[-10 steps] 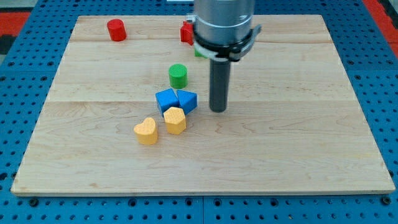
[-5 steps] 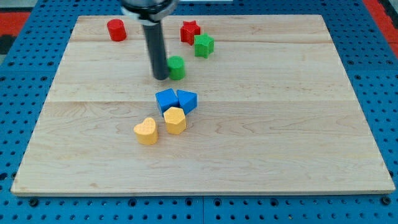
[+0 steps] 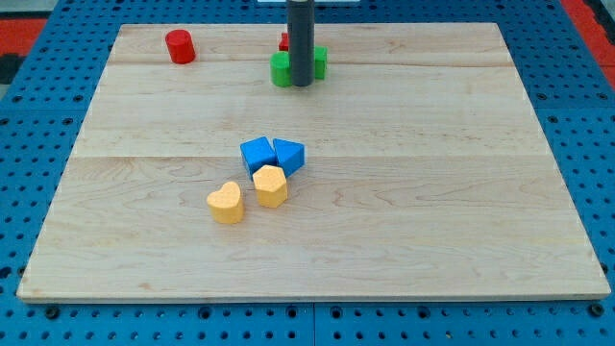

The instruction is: Move the red circle into the green circle

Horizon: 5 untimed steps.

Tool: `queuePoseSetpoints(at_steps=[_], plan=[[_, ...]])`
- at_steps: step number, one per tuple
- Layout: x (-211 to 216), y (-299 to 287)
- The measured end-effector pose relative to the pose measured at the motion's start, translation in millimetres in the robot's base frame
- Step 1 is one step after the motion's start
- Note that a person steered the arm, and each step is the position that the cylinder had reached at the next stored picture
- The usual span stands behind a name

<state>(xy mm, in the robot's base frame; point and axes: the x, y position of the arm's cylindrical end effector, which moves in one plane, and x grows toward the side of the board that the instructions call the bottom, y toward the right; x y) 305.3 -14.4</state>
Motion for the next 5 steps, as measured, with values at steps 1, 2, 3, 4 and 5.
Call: queuePoseSetpoints(at_steps=[1, 2, 3, 4, 5], plan=[[33, -58], [-9, -143], [-49, -197], [-74, -191], [-98, -156]])
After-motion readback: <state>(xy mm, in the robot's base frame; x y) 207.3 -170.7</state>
